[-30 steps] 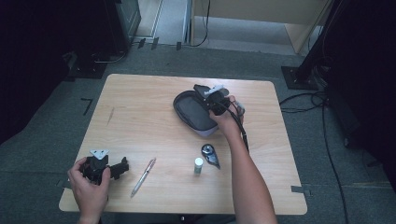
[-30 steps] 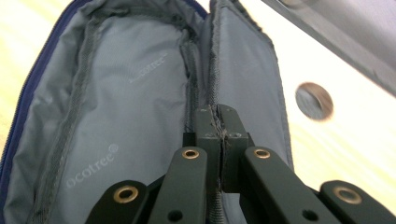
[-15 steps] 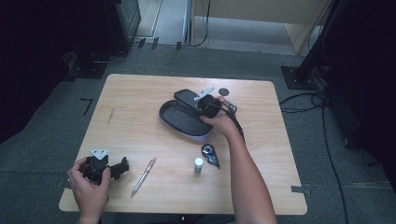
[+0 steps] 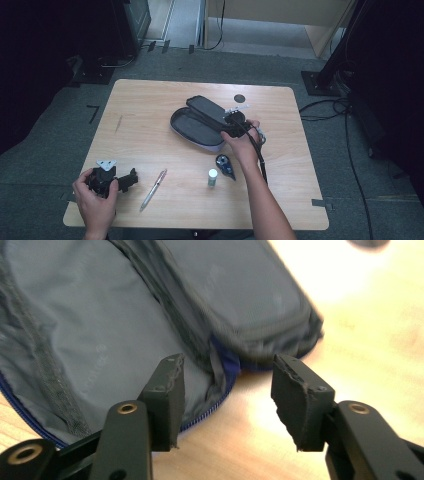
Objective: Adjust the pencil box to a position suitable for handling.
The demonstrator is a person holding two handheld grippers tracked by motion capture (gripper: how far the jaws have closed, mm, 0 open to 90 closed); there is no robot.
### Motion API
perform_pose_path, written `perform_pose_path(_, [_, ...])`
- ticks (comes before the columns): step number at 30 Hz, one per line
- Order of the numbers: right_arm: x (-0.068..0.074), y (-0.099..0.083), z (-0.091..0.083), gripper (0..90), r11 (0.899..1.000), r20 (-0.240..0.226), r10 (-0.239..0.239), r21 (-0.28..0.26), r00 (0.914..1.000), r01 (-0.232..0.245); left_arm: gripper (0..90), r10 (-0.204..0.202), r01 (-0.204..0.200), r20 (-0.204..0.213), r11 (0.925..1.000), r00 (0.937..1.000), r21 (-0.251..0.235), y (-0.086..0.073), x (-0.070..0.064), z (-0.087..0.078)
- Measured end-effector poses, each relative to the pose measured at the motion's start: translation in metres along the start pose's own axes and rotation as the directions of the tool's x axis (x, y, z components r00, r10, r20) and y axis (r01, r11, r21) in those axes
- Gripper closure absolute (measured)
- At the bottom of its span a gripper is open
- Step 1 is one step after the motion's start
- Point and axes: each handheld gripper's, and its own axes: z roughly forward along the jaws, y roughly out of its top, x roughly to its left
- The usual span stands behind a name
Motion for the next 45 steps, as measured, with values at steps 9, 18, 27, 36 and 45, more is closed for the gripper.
perform_pose_path(9, [-0.008,-0.019,0.016,45.0,0.979,-0.029,0.205,0.014,0.9783,-0.205,0.0,0.0,0.0,0.0,1.0,1.0,-0.001,0.0,0.0,0.0])
perform_pose_path(18, [-0.008,-0.019,0.033,76.9,0.974,-0.066,0.226,0.027,0.9719,-0.225,0.0,-0.001,0.001,0.0,1.0,1.0,-0.001,0.0,0.0,0.0])
perform_pose_path(27, [-0.01,-0.011,0.03,87.2,0.994,-0.101,0.073,-0.074,0.9922,-0.081,0.0,0.0,0.0,0.0,1.0,1.0,0.0,0.0,0.0,0.0])
perform_pose_path(36, [-0.001,-0.002,0.021,87.6,0.992,-0.132,-0.061,-0.114,0.9894,0.046,0.0,0.0,0.0,0.0,1.0,1.0,0.0,0.0,0.0,0.0])
perform_pose_path(45, [0.013,-0.013,0.032,87.7,0.994,-0.167,-0.046,-0.101,0.9849,0.029,0.0,0.0,0.0,0.0,1.0,1.0,0.001,0.0,0.0,0.0])
